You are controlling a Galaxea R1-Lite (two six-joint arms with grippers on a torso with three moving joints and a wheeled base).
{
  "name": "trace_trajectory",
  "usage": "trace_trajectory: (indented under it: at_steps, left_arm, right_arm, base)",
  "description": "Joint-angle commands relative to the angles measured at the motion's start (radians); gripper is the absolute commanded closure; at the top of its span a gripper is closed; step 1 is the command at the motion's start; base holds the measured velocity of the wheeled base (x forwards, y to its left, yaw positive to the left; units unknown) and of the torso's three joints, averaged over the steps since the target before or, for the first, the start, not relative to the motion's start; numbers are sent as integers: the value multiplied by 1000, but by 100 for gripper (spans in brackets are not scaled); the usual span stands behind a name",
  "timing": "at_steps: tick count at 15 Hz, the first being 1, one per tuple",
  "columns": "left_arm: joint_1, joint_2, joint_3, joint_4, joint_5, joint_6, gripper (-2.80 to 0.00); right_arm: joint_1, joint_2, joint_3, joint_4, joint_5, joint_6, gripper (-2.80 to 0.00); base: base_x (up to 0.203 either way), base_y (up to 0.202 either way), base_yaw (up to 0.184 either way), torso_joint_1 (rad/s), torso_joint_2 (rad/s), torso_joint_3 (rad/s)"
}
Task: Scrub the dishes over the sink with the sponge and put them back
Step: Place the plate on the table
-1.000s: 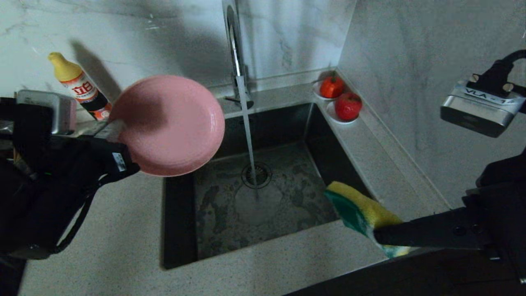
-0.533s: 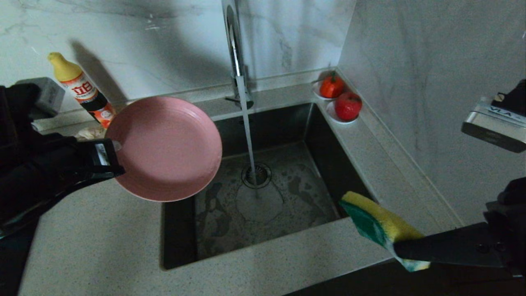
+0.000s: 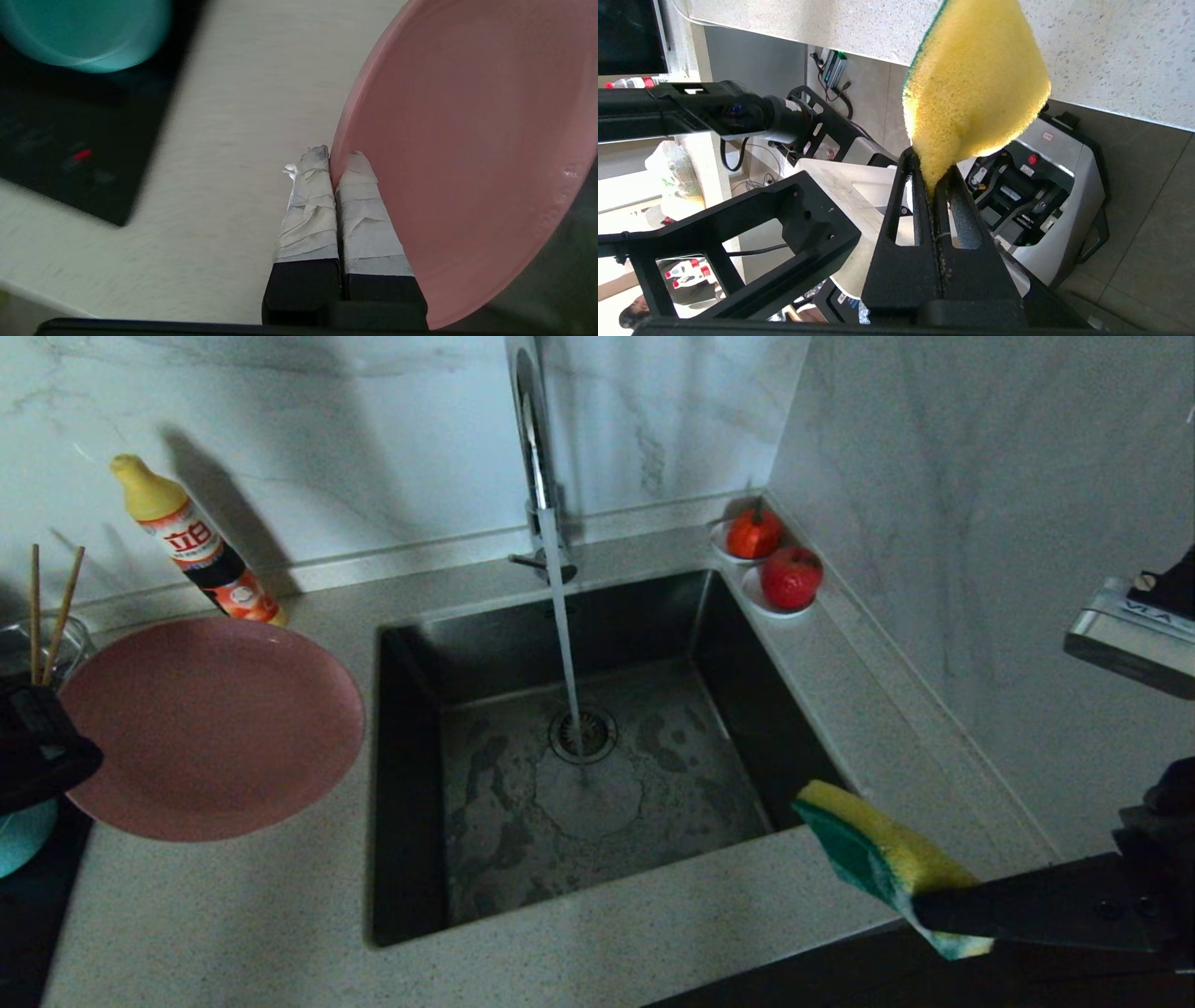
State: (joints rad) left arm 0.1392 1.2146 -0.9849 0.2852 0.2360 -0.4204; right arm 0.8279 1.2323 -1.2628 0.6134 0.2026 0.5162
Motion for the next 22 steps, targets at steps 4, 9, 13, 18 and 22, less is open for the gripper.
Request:
trace_trajectory:
  at_steps: [4,9,13,18,22]
  left_arm:
    - [244,111,64,-81,-132,-7,0]
    - [331,303,145,-309,-232,-8,0]
    - [347,381,145,-349,-286,-5,0]
    - [396,464,140,-428,-296,-4,0]
    - [401,465,143,-423,-300,9,-280]
  right_arm:
    - [-1,7,5,3,1,4,0]
    - [0,16,0,3,2,2,0]
    - [0,16,3,3,3,4,0]
    - [0,13,8,3,9,4,0]
    - [0,9,5,3,9,4,0]
  base:
    - [0,0,0,0,0,0]
    - [0,0,0,0,0,0]
    - [0,0,0,0,0,0]
    - [0,0,0,0,0,0]
    - [0,0,0,0,0,0]
